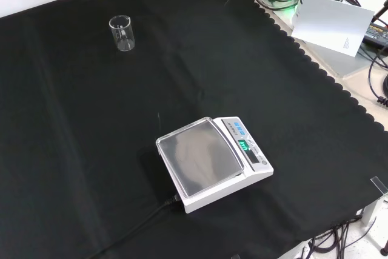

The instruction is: Pick up the beaker.

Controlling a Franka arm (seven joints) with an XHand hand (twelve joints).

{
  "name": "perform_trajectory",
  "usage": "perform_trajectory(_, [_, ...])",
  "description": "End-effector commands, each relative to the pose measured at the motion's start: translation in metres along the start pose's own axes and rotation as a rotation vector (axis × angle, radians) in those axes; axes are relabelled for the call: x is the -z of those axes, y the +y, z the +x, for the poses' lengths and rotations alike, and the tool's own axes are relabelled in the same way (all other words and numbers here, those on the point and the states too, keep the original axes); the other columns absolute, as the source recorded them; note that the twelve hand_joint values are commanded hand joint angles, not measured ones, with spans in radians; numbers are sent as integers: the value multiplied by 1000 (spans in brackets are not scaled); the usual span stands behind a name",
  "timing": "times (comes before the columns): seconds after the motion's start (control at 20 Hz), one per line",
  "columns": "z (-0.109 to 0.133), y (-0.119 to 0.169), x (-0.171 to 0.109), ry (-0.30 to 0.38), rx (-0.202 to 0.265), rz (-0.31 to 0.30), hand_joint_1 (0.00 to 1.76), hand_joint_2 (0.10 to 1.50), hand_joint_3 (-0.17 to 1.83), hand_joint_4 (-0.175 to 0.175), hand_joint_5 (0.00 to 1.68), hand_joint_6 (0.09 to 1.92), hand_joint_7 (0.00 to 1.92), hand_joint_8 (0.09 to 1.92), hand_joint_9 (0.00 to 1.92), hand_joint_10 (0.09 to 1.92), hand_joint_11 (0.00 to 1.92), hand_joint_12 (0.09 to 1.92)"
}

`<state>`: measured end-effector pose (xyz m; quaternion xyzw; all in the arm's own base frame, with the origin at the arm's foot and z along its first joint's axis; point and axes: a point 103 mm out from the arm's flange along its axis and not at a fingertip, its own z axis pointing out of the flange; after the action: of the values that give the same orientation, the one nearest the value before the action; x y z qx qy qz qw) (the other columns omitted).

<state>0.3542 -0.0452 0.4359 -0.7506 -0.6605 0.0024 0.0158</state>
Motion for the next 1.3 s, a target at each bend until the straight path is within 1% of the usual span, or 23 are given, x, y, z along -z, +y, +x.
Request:
perform_trajectory(0.05, [-47, 94, -92, 36, -53, 43, 461, 667, 270, 17, 61, 87, 59, 662, 81, 835, 0, 1269])
perform_trajectory(0.15, [-57, 107, -109, 47, -63, 59, 462, 668, 268, 16, 61, 87, 56, 662, 80, 834, 0, 1267])
perform_trajectory(0.25, [-70, 121, -128, 61, -84, 100, 463, 670, 266, 15, 62, 87, 55, 662, 79, 834, 0, 1265])
perform_trajectory(0.35, [-82, 132, -147, 70, -108, 125, 464, 671, 265, 15, 62, 87, 54, 662, 77, 834, 0, 1263])
perform_trajectory(0.45, [-94, 142, -164, 89, -125, 139, 465, 672, 263, 15, 62, 87, 54, 662, 76, 833, 0, 1260])
perform_trajectory(0.65, [-118, 158, -192, 103, -157, 164, 468, 678, 254, 14, 63, 87, 52, 663, 74, 835, 0, 1243])
perform_trajectory(0.95, [-137, 180, -224, 98, -174, 207, 470, 683, 247, 14, 65, 87, 51, 663, 73, 835, 0, 1232])
perform_trajectory(1.3, [-160, 200, -259, 106, -195, 230, 471, 690, 236, 14, 62, 87, 42, 661, 71, 835, 0, 1211])
